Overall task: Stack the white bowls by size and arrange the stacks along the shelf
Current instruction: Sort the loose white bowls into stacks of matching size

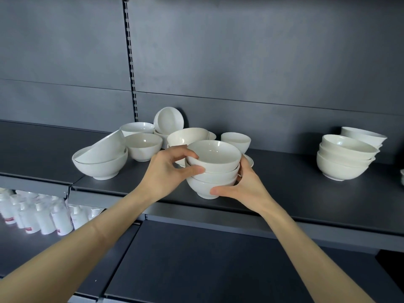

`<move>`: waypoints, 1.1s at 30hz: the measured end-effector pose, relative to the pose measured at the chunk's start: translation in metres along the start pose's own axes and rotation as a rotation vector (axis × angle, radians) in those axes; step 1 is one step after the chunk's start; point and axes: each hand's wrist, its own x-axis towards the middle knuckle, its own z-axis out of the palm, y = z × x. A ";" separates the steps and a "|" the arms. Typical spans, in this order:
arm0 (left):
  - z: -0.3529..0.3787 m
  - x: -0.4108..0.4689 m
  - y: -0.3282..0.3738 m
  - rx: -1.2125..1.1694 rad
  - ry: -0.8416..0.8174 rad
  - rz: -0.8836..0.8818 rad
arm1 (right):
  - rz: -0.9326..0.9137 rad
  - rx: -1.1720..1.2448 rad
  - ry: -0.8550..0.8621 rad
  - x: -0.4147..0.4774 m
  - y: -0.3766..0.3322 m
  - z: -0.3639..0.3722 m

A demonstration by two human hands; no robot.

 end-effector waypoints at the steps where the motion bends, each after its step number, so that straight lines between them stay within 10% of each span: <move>1: 0.000 0.000 -0.002 -0.014 0.004 -0.003 | -0.001 -0.003 0.000 0.000 0.000 0.000; 33: -0.004 0.013 -0.013 -0.206 -0.322 -0.301 | 0.172 0.058 0.028 -0.008 0.004 0.000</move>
